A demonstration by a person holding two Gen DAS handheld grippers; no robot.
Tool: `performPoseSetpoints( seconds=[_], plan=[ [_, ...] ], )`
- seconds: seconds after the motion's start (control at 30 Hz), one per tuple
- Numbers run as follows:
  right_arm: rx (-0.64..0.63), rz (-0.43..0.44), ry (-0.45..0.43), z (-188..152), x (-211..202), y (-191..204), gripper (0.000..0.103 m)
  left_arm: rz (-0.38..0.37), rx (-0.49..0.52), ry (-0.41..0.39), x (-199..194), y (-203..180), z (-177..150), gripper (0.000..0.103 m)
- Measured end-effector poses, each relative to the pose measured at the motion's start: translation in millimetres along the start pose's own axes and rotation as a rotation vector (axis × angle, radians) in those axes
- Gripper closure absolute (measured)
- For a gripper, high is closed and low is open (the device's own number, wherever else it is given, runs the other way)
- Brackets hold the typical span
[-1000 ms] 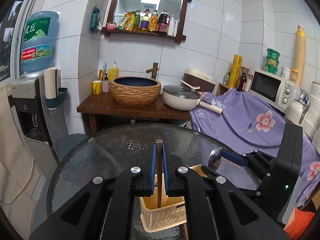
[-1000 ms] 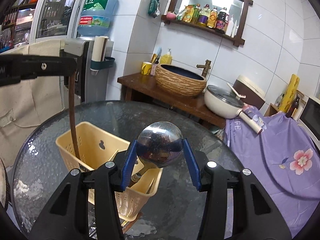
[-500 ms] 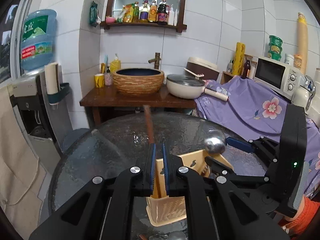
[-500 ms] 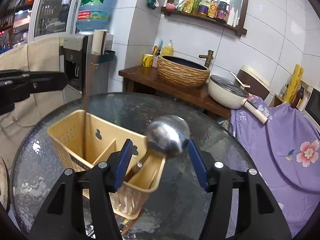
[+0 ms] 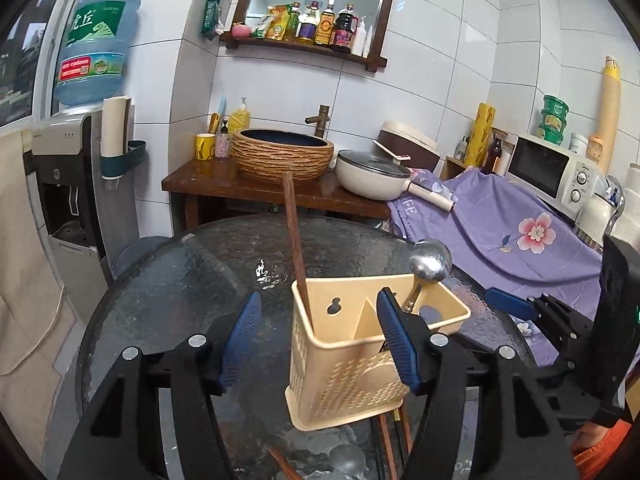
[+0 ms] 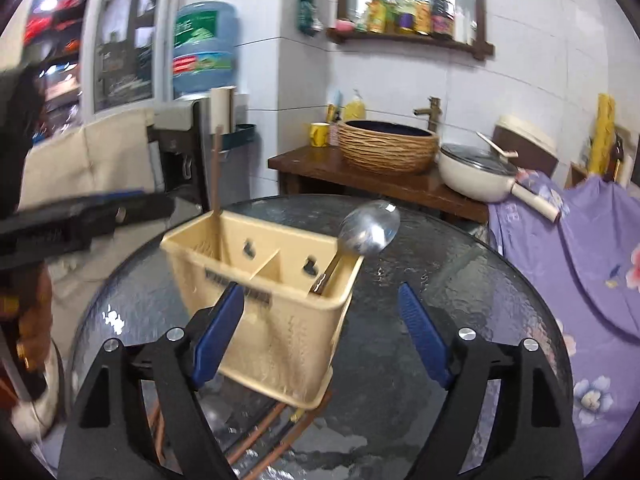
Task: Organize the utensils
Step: 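Withdraw both open grippers from the holder back toward the loose utensils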
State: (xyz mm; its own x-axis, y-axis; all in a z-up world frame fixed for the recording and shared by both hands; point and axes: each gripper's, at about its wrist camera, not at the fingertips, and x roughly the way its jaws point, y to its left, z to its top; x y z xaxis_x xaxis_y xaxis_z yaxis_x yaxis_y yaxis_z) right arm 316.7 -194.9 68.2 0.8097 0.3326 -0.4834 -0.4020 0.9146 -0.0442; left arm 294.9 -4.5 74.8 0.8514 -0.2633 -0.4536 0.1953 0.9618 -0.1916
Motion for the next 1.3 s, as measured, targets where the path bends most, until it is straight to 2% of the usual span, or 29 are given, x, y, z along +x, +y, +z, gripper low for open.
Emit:
performPoseSetpoints(
  seconds=[0.17, 0.43, 0.53, 0.7, 0.87, 1.0, 1.07, 1.2, 1.3],
  plan=[
    [-0.033, -0.021, 0.079, -32, 15, 5, 0.023, 0.025, -0.038, 0.008, 8, 9, 2, 0.042],
    [-0.038, -0.042, 0.169, -67, 52, 8, 0.023, 0.092, -0.015, 0.114, 43, 8, 1, 0.047],
    [-0.034, -0.060, 0.173, -70, 61, 7, 0.024, 0.094, -0.040, 0.129, 47, 13, 2, 0.048],
    [-0.022, -0.076, 0.159, -58, 74, 0, 0.025, 0.091, -0.006, 0.134, 47, 9, 0, 0.048],
    [0.020, -0.049, 0.181, -48, 94, -8, 0.029, 0.081, -0.024, 0.151, 56, 10, -5, 0.048],
    [0.047, -0.043, 0.200, -52, 97, -12, 0.029, 0.088, -0.019, 0.159, 60, 9, -3, 0.048],
    [0.064, -0.071, 0.213, -56, 92, -15, 0.029, 0.086, -0.010, 0.157, 58, 8, -4, 0.047],
    [0.089, -0.112, 0.288, -67, 78, -17, 0.029, 0.107, -0.007, 0.135, 51, 10, -5, 0.045],
    [0.129, -0.104, 0.367, -77, 74, -18, 0.041, 0.095, -0.013, 0.102, 37, 10, -5, 0.043]
  ],
)
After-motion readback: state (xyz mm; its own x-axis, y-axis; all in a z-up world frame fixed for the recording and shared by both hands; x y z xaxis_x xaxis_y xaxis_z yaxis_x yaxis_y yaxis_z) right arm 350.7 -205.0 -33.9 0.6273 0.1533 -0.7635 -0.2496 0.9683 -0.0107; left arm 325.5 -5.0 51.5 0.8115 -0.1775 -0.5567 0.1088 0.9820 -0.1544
